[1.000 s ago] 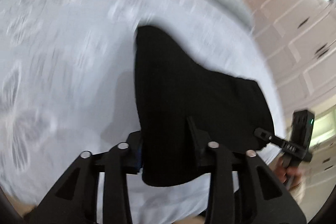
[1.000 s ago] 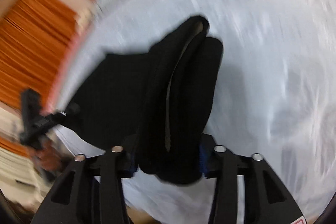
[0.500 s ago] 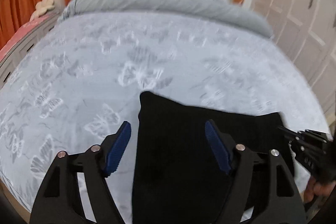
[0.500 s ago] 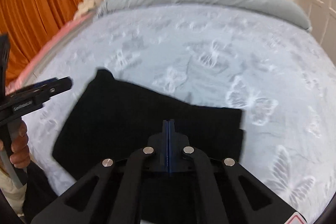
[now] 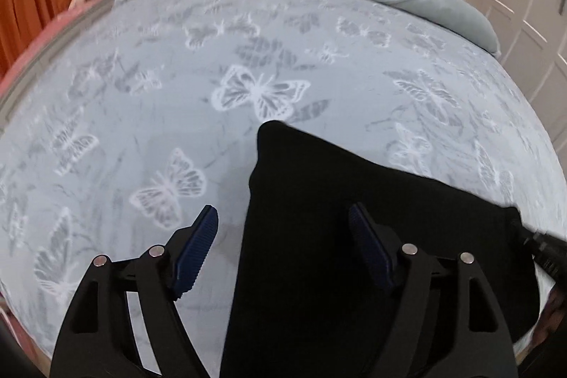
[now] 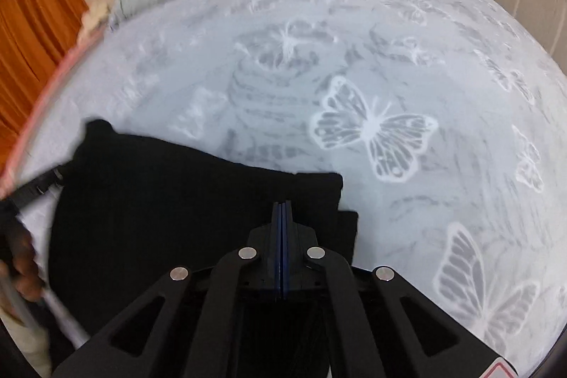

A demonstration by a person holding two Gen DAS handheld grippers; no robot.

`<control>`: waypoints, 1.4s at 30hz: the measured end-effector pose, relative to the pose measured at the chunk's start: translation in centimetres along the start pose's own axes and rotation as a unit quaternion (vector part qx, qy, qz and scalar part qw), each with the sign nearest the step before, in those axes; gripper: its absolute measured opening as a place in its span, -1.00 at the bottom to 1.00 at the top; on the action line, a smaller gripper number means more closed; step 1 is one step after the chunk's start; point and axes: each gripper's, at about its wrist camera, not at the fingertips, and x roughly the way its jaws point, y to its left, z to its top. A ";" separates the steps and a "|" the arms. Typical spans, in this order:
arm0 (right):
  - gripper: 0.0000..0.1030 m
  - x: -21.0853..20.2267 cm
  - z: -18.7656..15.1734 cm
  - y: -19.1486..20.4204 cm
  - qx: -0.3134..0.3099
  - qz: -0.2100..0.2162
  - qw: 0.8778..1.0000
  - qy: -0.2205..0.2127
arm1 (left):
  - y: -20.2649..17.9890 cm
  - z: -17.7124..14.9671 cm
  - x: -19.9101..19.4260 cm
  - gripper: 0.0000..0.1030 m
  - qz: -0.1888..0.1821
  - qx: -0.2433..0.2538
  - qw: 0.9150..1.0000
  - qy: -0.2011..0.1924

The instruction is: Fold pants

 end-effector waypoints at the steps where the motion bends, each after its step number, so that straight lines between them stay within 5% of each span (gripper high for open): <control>1: -0.80 -1.4 -0.2 0.0 -0.006 -0.001 1.000 -0.016 | -0.1 -0.2 -0.7 0.58 -0.007 0.006 1.000 -0.005; 3: -0.35 -4.7 -2.0 -0.2 -0.010 -0.005 0.999 -0.042 | 0.2 -0.9 -2.5 0.76 -0.016 0.011 1.000 -0.019; 12: -0.28 -5.7 -9.4 -0.7 0.028 0.089 0.995 0.023 | -0.3 -6.7 -5.5 0.80 -0.031 0.074 0.997 -0.022; 16: -0.72 -5.4 -9.3 -0.6 0.032 0.084 0.996 0.017 | -1.6 -8.4 -6.1 0.80 -0.063 0.098 0.993 -0.019; 22: -0.78 -7.8 -7.0 -0.8 0.080 0.184 0.980 -0.017 | -7.0 -9.8 -8.3 0.89 -0.138 0.186 0.972 -0.047; 25: -0.79 -7.7 -6.1 0.1 0.081 0.215 0.973 -0.020 | -10.4 -10.3 -8.1 0.89 -0.141 0.228 0.961 -0.060; 29: -0.79 -8.0 -5.2 1.4 0.069 0.229 0.971 -0.029 | -13.9 -9.7 -6.5 0.86 -0.139 0.242 0.958 -0.059; 31: -0.73 -8.1 -4.8 1.5 0.061 0.217 0.974 -0.032 | -14.5 -9.1 -5.6 0.40 -0.149 0.233 0.960 -0.047; 33: -0.62 -7.8 -4.5 1.2 0.061 0.201 0.977 -0.027 | -14.7 -8.3 -4.5 -0.48 -0.187 0.218 0.958 -0.007; 36: -0.11 -7.8 -4.9 -0.3 0.070 0.173 0.982 -0.026 | -14.4 -7.5 -4.2 -0.72 -0.219 0.194 0.956 0.012; 42: -0.08 -8.2 -6.8 -1.9 0.055 0.179 0.982 -0.019 | -12.5 -6.9 -6.0 -0.72 -0.268 0.176 0.947 0.003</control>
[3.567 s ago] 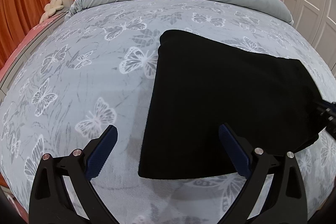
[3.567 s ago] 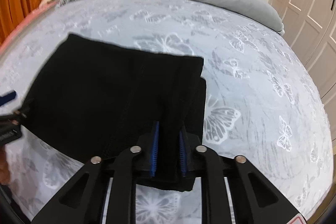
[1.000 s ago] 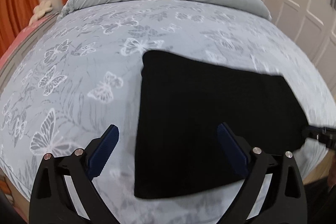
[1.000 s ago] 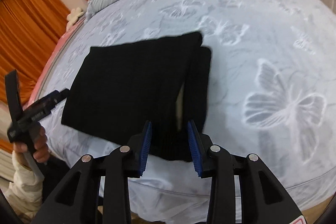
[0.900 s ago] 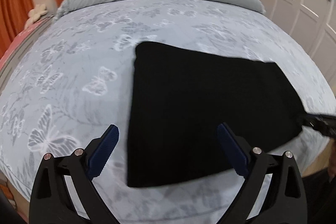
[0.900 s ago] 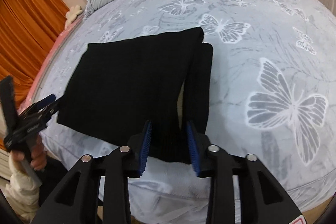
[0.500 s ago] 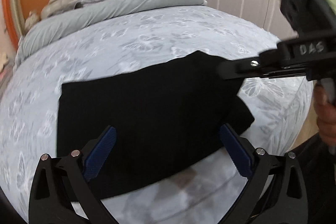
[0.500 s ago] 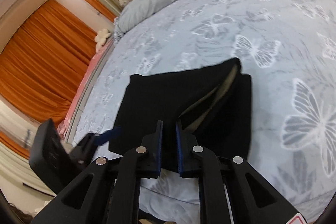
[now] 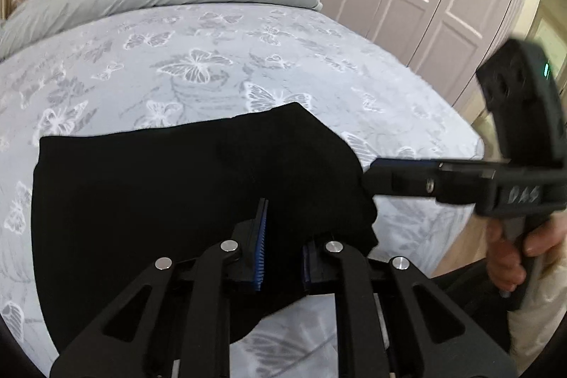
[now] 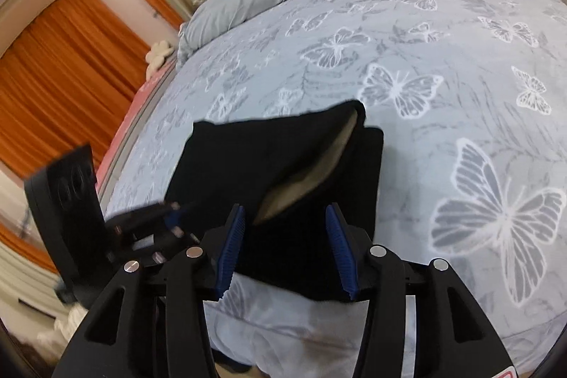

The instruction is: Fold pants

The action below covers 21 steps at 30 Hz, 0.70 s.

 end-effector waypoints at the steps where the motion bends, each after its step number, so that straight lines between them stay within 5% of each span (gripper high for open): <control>1: -0.08 -0.2 -0.2 -0.4 0.010 0.012 1.000 0.001 | 0.4 0.0 0.0 -0.71 -0.010 -0.008 1.000 0.003; 7: -0.08 -1.9 -0.4 -2.2 0.039 0.004 0.999 -0.019 | 3.3 0.7 -0.9 -0.68 -0.075 -0.089 0.993 -0.007; 10: -0.08 -0.5 -1.1 -0.9 0.008 -0.016 1.000 0.006 | 3.3 1.0 -1.7 -0.68 -0.075 -0.084 0.993 -0.025; 14: -0.08 1.1 -1.4 -0.2 0.000 -0.011 1.000 0.028 | 3.3 1.2 -2.6 -0.56 -0.124 -0.090 0.988 -0.035; 17: -0.08 1.9 -1.4 -0.1 0.004 -0.011 0.999 0.036 | 3.2 1.3 -1.9 -0.58 -0.060 -0.071 0.995 -0.036; 21: -0.06 3.4 -1.6 0.0 0.005 -0.024 0.998 0.054 | 3.5 1.1 -1.3 -0.58 -0.064 -0.086 0.994 -0.025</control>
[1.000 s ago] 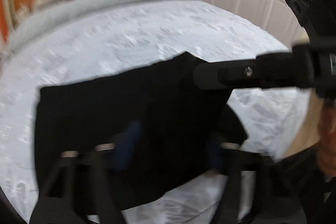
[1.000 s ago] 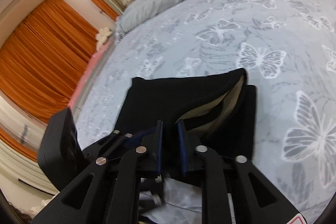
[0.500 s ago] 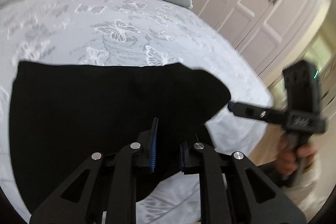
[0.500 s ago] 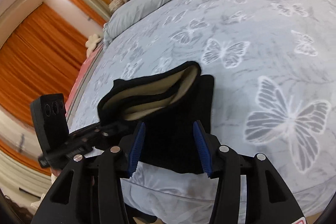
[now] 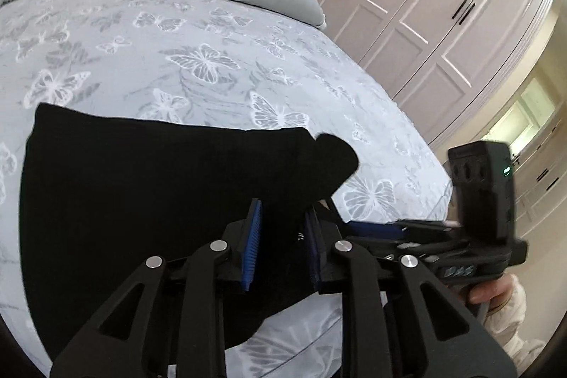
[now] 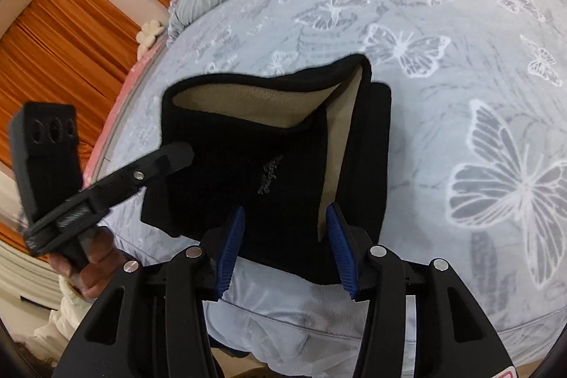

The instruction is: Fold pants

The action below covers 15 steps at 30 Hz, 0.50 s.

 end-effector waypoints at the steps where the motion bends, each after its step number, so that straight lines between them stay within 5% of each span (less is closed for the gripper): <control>1: 0.00 0.4 -0.1 0.1 0.001 -0.005 1.000 0.004 | -0.3 0.0 -0.3 -0.58 -0.002 0.006 1.000 -0.006; 3: 0.00 1.3 0.0 0.4 -0.006 -0.015 1.000 0.005 | -0.8 0.1 -1.3 -0.58 -0.006 0.019 0.999 -0.027; 5: -0.80 1.8 0.0 1.1 -0.025 -0.024 0.999 0.000 | -1.3 0.2 -2.0 -0.58 -0.019 0.029 0.999 -0.042; 6: -0.89 2.0 0.1 1.4 -0.031 -0.023 0.999 0.002 | -1.6 0.3 -2.3 -0.59 -0.024 0.034 0.998 -0.048; 12: -0.90 -2.4 0.1 1.1 -0.046 -0.008 0.998 -0.047 | -2.4 0.0 -3.4 -0.52 -0.056 0.045 0.996 -0.051; 13: -0.87 -1.3 -0.1 0.3 -0.060 -0.077 0.995 -0.021 | -2.5 0.0 -3.6 -0.40 -0.048 0.050 0.996 -0.054; 15: -0.77 0.5 -0.2 -1.3 -0.050 -0.148 0.988 0.010 | -2.4 0.0 -3.6 0.30 -0.012 0.054 0.996 -0.064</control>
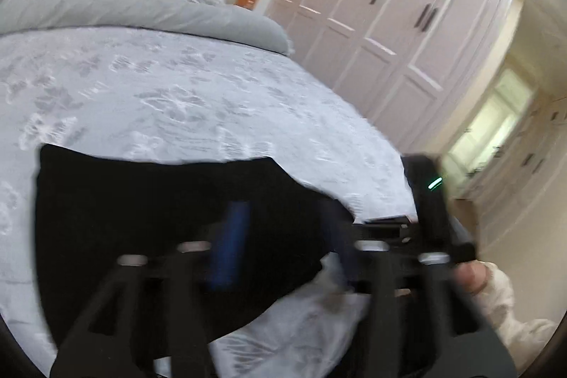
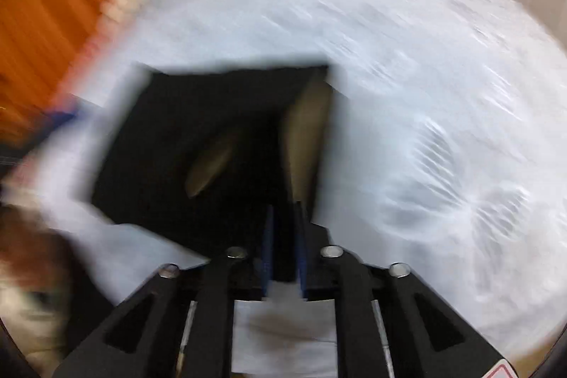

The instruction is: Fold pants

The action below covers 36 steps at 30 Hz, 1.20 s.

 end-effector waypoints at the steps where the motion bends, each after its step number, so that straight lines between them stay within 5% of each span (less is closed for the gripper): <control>1: -0.77 0.1 -0.1 -0.3 0.010 0.009 1.000 0.000 | 0.2 0.0 -0.2 0.32 0.022 0.000 1.000 -0.008; 3: -0.73 -2.3 0.1 -0.8 0.026 0.037 0.998 -0.048 | 0.8 0.3 -0.8 0.49 0.081 0.001 0.996 -0.023; 5: -0.19 -5.2 0.4 -1.5 0.047 0.040 0.992 -0.111 | 2.1 0.8 -1.7 0.81 0.172 -0.018 0.984 -0.044; 7: -0.05 -6.6 0.9 -1.7 0.057 0.055 0.986 -0.145 | 3.6 1.0 -2.7 0.82 0.237 -0.038 0.969 -0.063; 12: 0.02 -2.4 5.8 -0.2 0.037 0.021 0.995 -0.093 | 8.5 1.5 -3.5 0.82 0.353 -0.076 0.932 -0.040; 14: 0.01 0.6 7.4 0.0 0.045 -0.004 0.997 -0.058 | 10.1 1.3 -4.1 0.82 0.367 -0.095 0.925 -0.036; 16: -0.46 3.1 8.4 0.5 0.040 -0.007 0.999 -0.031 | 11.6 1.1 -5.3 0.82 0.384 -0.114 0.916 -0.036; 19: -0.87 2.8 9.2 1.4 0.016 -0.028 0.998 -0.046 | 13.0 0.7 -7.0 0.82 0.415 -0.116 0.902 -0.044; 21: -0.85 2.6 9.5 0.3 0.034 -0.021 0.998 -0.038 | 13.8 0.4 -7.6 0.82 0.437 -0.108 0.892 -0.037; 22: -0.67 3.8 9.4 -0.6 0.040 -0.048 0.998 -0.017 | 14.4 0.2 -7.8 0.82 0.448 -0.105 0.887 -0.028; 24: -0.54 3.6 9.5 -0.3 0.049 -0.070 0.996 -0.025 | 15.3 -0.2 -8.3 0.82 0.457 -0.107 0.883 -0.021; 26: -0.52 0.9 9.7 2.9 0.018 -0.090 0.991 -0.095 | 16.0 -0.6 -9.1 0.82 0.457 -0.116 0.881 -0.018; 29: -0.53 -1.7 9.7 9.6 -0.050 -0.029 0.984 -0.169 | 16.7 -0.9 -10.6 0.82 0.449 -0.133 0.883 -0.024; 32: -0.92 0.3 10.3 16.4 -0.117 0.046 0.981 -0.146 | 16.8 -0.9 -11.2 0.82 0.443 -0.136 0.885 -0.030; 36: -0.93 6.2 11.1 23.4 -0.175 0.070 0.978 -0.090 | 16.5 -1.3 -11.1 0.82 0.436 -0.126 0.891 -0.023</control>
